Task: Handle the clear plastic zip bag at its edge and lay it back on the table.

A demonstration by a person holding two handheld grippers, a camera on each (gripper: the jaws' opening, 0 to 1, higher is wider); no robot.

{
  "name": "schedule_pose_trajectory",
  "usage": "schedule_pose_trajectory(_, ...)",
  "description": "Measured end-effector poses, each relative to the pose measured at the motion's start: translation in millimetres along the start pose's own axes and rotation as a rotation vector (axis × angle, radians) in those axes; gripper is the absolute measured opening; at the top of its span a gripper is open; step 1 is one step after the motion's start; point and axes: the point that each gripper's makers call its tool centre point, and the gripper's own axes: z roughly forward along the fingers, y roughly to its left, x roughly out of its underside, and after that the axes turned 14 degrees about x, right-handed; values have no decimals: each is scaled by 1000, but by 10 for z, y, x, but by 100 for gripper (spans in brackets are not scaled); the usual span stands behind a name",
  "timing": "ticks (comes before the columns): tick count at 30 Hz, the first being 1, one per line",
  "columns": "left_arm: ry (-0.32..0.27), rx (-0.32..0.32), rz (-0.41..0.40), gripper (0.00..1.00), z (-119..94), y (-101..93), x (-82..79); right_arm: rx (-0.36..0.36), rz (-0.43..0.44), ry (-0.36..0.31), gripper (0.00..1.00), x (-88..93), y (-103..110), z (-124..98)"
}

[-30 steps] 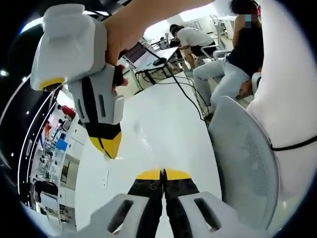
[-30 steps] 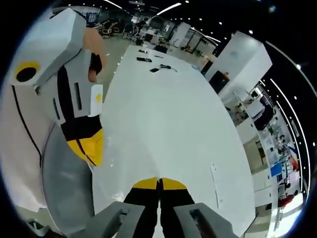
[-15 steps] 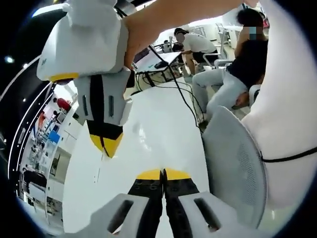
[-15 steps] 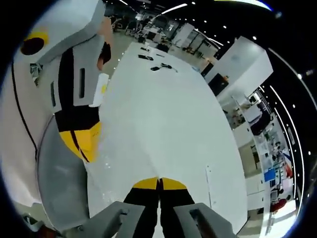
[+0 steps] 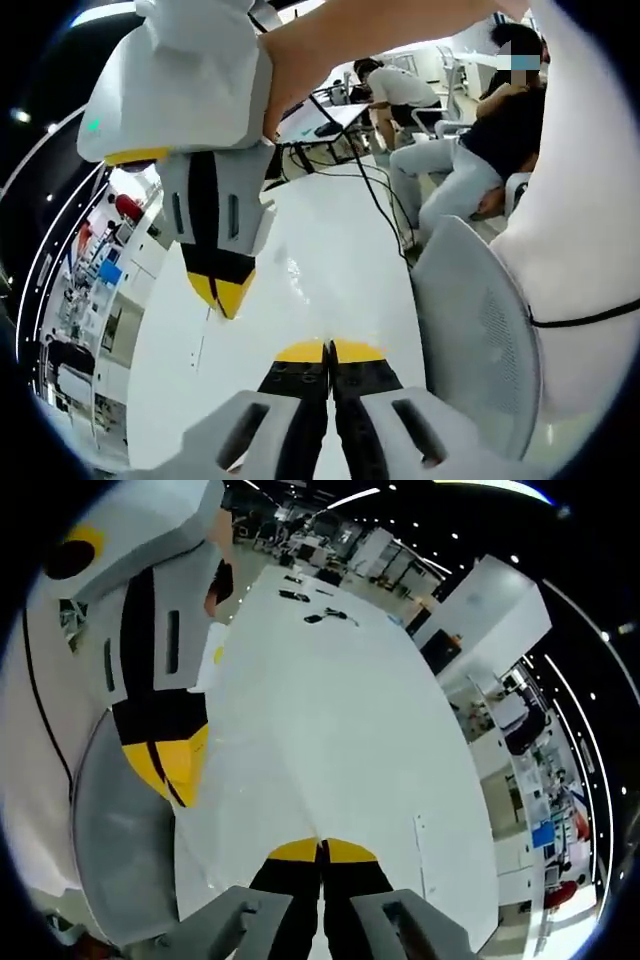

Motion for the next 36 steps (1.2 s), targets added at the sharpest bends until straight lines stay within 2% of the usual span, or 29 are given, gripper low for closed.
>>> schedule_pose_trajectory(8,-18,-69,9,0,-46,153,-9,0,-4,-13,0,-14,-41,9)
schedule_pose_trajectory(16,-55,-119,-13,7,-142,260,3,8,-18,-14,0,-8,-96,34)
schedule_pose_trajectory(21,-84,-133,-50,9,-211,291,22,13,-33,-8,0,28,-126,63)
schedule_pose_trajectory(27,-89,-152,-73,10,-267,302,101,22,-48,4,0,89,-190,118)
schedule_pose_trajectory(36,-139,-187,-171,14,-401,324,236,46,-73,23,0,191,-379,230)
